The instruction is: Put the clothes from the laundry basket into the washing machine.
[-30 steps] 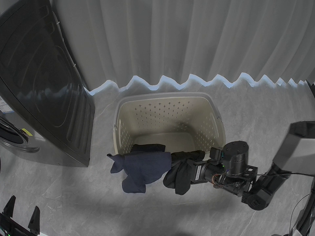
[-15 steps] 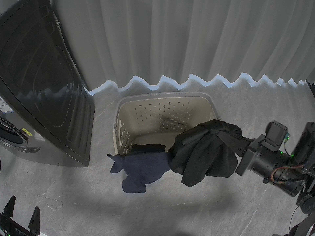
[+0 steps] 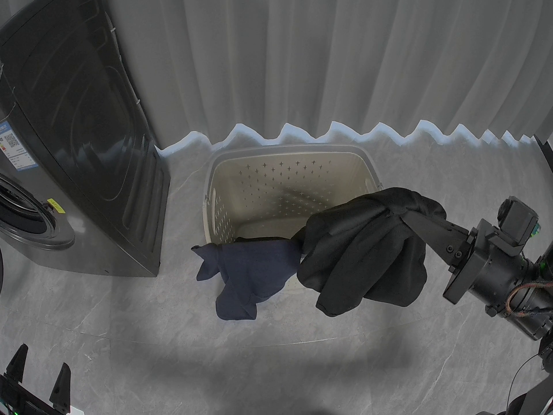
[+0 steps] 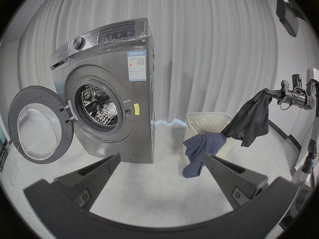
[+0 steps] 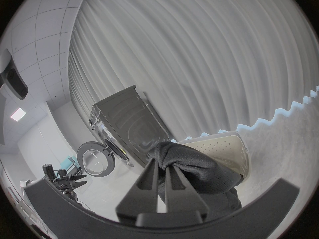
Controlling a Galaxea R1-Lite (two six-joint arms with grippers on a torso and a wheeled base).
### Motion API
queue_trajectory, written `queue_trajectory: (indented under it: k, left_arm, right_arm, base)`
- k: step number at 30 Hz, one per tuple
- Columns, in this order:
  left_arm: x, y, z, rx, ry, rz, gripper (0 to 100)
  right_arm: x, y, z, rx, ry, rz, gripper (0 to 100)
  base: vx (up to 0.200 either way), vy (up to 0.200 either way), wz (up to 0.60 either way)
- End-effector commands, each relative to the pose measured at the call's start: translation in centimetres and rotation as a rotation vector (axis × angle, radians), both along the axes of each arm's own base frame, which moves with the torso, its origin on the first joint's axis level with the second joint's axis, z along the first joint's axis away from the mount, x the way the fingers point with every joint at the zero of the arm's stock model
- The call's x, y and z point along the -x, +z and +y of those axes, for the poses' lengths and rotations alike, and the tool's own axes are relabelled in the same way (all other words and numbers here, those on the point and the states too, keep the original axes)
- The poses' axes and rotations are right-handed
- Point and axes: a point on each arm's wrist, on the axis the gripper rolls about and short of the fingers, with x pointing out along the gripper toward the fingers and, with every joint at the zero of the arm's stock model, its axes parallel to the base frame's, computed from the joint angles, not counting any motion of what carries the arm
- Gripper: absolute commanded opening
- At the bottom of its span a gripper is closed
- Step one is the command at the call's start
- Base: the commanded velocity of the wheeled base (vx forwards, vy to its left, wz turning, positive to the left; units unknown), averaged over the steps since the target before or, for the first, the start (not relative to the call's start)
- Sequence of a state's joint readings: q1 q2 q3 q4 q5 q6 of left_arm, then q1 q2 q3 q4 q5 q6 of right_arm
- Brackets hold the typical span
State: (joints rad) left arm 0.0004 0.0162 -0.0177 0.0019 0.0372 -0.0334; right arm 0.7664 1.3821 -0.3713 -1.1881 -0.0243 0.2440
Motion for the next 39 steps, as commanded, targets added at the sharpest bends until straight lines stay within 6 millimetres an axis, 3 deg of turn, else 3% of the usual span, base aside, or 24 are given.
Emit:
queue_trajectory:
  k: [1, 34, 39]
  left_arm:
    - [-0.1, -0.5, 0.0, -0.001, -0.005, 0.007, 100]
    - [-0.1, -0.5, 0.0, 0.003, -0.008, 0.009, 100]
    - [-0.1, -0.5, 0.0, 0.003, -0.008, 0.009, 100]
  right_arm:
    - [0.0, 0.3, 0.0, -0.010, -0.003, -0.010, 0]
    - [-0.1, 1.2, 0.1, -0.031, -0.001, -0.041, 0]
    - [-0.2, 1.4, 0.1, -0.045, -0.004, -0.055, 0]
  base:
    - [0.000, 0.200, 0.00]
    - [0.000, 0.200, 0.00]
    - [0.000, 0.000, 0.00]
